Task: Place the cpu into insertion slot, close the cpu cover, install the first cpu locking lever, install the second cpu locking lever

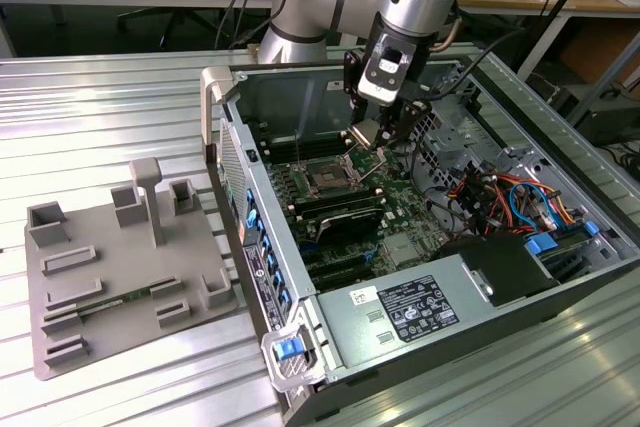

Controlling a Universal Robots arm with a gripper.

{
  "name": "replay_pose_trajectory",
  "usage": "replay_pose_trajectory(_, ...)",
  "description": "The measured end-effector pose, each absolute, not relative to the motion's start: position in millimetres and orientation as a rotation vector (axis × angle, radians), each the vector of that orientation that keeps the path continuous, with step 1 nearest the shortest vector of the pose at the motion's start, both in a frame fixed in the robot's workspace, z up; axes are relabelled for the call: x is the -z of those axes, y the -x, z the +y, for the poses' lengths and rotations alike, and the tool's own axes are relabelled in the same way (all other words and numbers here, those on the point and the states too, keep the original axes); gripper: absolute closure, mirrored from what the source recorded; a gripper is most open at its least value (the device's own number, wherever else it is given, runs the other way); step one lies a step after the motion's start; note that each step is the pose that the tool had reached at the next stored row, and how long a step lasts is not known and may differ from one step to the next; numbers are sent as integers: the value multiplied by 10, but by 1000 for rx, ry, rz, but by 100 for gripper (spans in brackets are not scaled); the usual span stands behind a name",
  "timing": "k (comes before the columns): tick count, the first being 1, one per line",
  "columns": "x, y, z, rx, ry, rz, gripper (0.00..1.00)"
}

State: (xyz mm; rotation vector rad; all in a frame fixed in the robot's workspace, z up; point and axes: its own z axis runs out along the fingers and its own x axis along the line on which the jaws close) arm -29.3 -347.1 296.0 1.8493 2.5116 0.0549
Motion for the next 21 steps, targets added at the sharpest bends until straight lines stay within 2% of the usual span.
replay_pose_trajectory(21,-2952,293,-3471,-53,-1930,2448,45)
